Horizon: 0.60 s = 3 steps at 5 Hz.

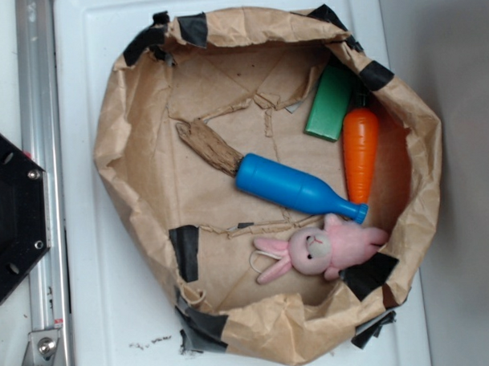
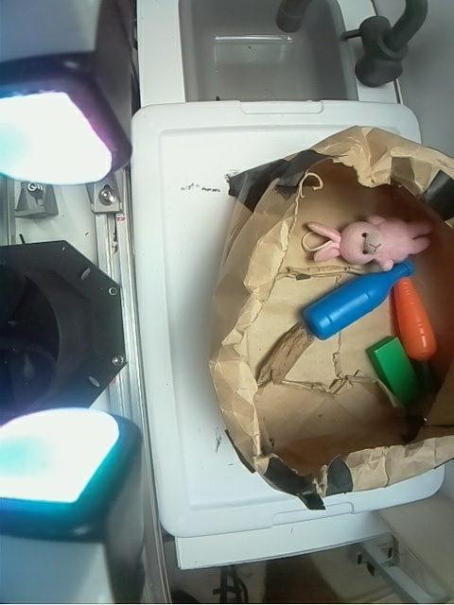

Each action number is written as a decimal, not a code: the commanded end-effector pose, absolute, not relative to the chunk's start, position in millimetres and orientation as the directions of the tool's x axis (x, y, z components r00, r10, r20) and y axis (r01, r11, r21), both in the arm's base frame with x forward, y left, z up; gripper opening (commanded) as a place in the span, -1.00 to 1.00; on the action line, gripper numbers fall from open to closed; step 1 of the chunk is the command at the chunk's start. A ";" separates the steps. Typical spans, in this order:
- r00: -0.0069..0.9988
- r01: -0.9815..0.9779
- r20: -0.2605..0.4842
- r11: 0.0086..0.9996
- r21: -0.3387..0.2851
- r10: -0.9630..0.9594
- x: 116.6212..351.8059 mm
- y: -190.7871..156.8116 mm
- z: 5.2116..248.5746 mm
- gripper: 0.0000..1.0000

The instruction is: Grab the wood chip.

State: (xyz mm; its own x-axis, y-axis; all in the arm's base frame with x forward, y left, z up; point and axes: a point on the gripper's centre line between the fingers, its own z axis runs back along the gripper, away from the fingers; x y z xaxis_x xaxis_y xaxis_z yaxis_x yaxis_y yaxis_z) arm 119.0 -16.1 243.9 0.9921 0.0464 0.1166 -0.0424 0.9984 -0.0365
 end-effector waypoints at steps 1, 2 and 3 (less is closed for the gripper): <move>0.992 -0.042 0.117 0.998 -0.037 0.046 119.0 -16.1 243.9 1.00; 0.996 0.013 0.092 0.999 0.035 -0.016 151.8 -1.8 215.7 1.00; 0.995 0.070 0.065 0.997 0.027 -0.071 174.9 9.4 198.4 1.00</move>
